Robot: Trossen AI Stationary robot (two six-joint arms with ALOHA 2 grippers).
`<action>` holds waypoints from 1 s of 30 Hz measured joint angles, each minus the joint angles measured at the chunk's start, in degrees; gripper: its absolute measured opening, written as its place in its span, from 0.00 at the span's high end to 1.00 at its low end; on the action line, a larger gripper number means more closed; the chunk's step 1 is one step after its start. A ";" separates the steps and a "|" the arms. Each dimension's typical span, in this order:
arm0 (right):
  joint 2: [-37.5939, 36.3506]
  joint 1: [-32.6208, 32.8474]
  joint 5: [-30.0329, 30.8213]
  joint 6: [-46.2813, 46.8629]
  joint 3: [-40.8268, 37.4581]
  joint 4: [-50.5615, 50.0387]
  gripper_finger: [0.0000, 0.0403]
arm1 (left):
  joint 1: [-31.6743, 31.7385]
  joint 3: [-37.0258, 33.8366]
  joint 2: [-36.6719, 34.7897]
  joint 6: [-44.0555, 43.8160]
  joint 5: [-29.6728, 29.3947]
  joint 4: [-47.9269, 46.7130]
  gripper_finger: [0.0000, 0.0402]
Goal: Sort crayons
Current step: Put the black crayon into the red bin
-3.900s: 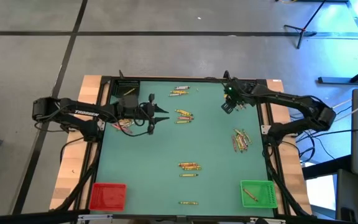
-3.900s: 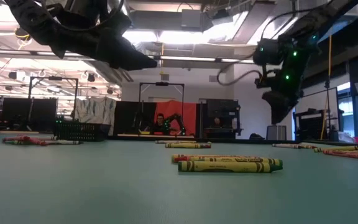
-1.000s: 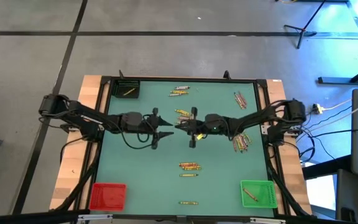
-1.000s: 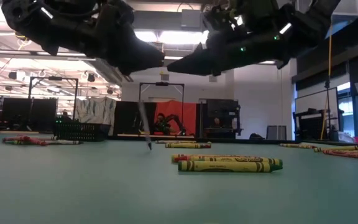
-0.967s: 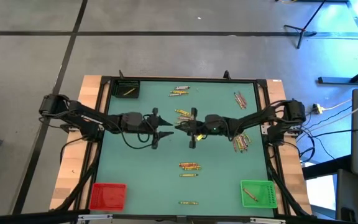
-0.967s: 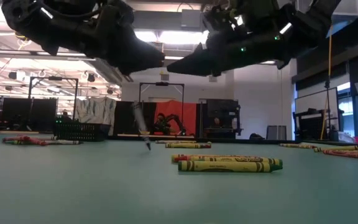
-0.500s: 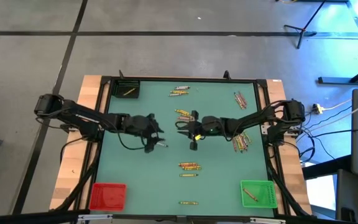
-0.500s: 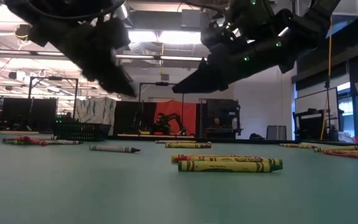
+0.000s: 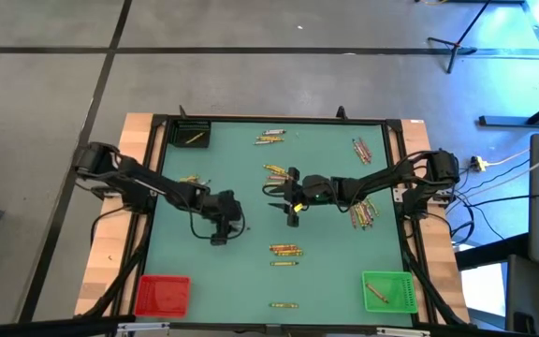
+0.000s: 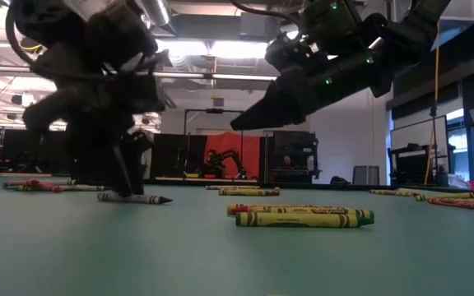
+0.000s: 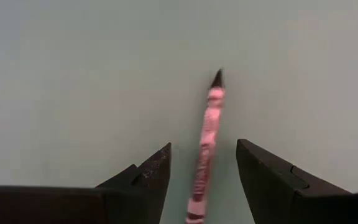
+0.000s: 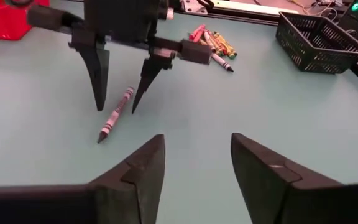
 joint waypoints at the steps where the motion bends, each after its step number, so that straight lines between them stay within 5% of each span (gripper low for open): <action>1: 0.00 0.00 0.02 0.00 0.00 -0.02 0.56 | 0.00 0.03 0.54 0.01 0.14 0.38 0.59; 16: -0.02 0.00 0.04 -1.70 0.00 -0.39 0.57 | -0.17 0.14 1.77 3.74 -0.12 0.94 0.98; 22: -0.02 0.00 0.04 -1.70 0.00 -0.39 0.57 | -0.50 2.39 1.28 3.09 0.03 -2.52 0.98; 30: -0.02 0.00 0.04 -1.70 0.00 -0.28 0.57 | -4.27 16.35 -1.49 0.25 0.08 -23.59 0.99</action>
